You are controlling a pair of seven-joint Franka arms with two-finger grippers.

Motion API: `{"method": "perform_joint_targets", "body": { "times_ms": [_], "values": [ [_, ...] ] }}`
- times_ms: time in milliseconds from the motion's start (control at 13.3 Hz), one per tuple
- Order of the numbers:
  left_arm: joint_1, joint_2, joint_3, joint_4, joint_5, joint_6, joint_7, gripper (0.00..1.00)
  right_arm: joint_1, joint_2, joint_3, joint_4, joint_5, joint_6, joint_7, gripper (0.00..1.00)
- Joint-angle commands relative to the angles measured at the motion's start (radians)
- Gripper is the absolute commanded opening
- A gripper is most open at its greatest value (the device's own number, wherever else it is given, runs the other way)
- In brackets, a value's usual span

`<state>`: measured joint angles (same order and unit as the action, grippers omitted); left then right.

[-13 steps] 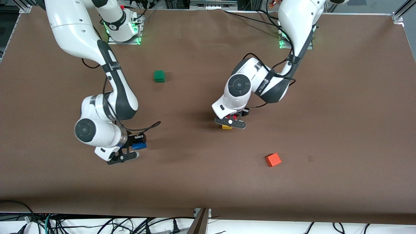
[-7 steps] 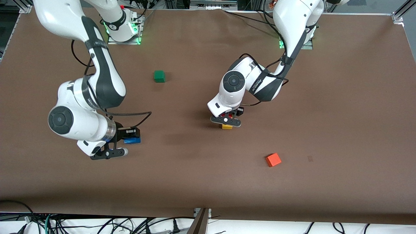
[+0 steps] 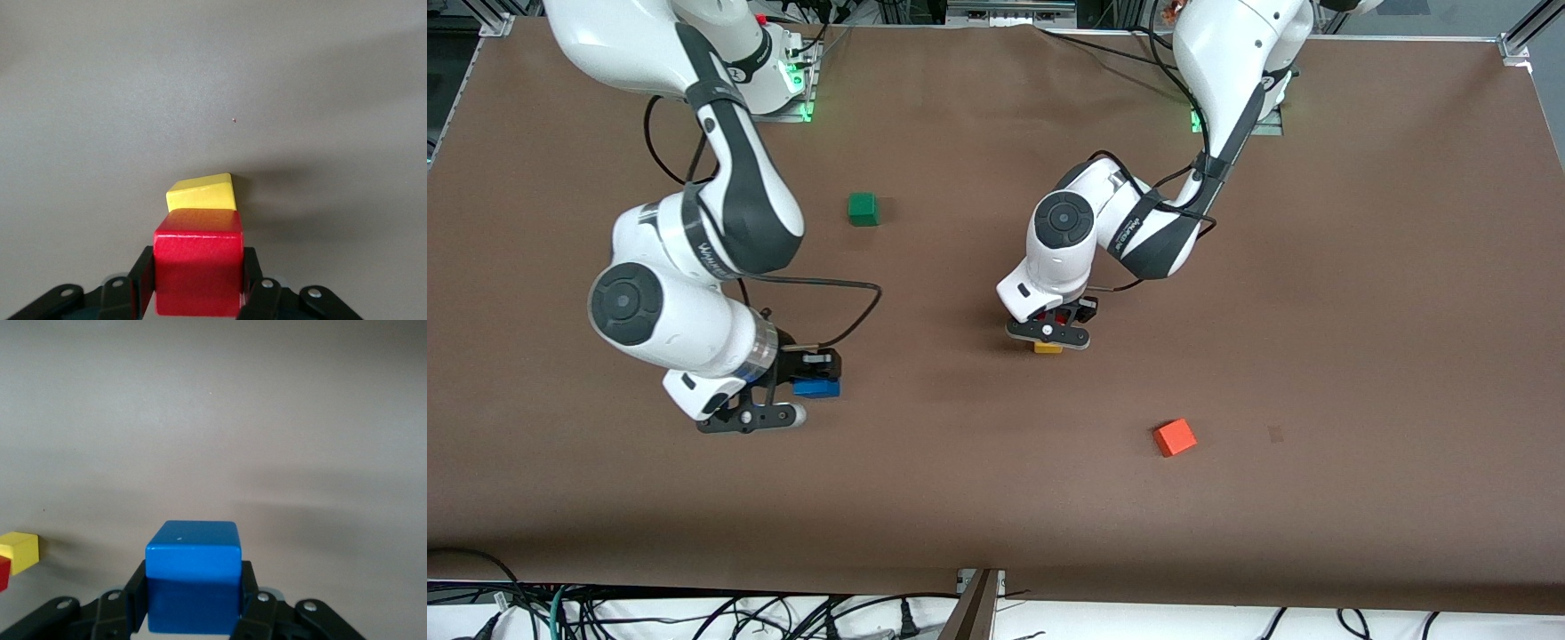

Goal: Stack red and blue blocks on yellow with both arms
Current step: 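Lower the red cube onto the yellow cube while the right gripper lifts blue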

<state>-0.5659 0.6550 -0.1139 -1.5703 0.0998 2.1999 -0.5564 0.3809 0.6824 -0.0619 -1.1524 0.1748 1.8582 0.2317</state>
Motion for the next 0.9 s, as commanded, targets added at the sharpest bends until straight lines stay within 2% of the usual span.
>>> {"method": "perform_joint_targets", "body": {
  "times_ms": [0,827],
  "values": [
    [-0.014,0.002,0.007,-0.005,0.029,0.015,-0.034,0.0,0.036,0.037,-0.004,0.071,-0.024,-0.007,0.089,0.32],
    [-0.011,0.015,0.008,-0.002,0.032,0.043,-0.048,0.0,0.107,0.06,-0.001,0.095,-0.024,0.039,0.241,0.32]
  ]
}}
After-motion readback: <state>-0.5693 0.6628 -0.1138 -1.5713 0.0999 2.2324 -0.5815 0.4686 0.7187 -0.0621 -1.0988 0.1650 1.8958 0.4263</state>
